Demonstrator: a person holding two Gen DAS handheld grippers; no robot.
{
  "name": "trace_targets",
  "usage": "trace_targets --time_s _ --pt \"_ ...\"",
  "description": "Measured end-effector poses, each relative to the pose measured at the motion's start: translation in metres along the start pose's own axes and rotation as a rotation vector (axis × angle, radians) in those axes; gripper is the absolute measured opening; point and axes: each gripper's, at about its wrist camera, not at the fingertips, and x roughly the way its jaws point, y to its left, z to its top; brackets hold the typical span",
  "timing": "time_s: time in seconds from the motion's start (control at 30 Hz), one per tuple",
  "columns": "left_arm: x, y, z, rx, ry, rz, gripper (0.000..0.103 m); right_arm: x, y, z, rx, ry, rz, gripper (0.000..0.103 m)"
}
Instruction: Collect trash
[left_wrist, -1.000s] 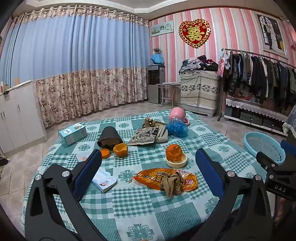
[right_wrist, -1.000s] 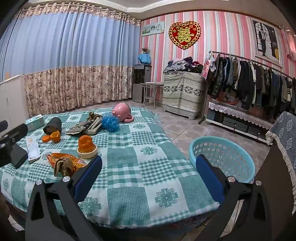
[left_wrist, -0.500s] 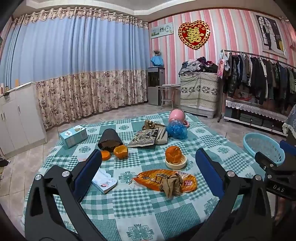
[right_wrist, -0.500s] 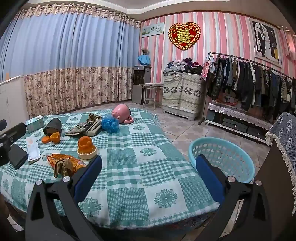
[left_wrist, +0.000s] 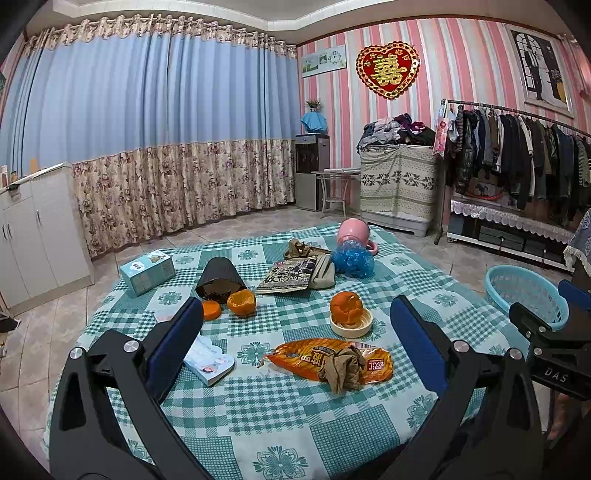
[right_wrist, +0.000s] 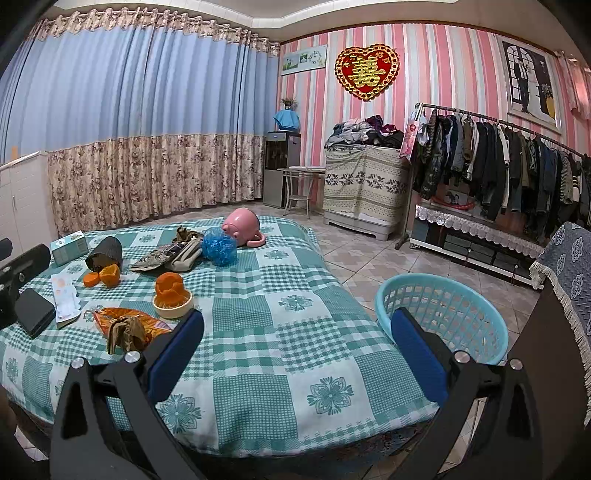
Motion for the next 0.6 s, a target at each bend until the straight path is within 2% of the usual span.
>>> trace_targets --time_s 0.6 --pt "-0.0022 0.0006 0.0034 0.001 -0.005 0.000 0.098 0.0004 -0.0001 0.0007 0.000 -0.002 0.000 0.099"
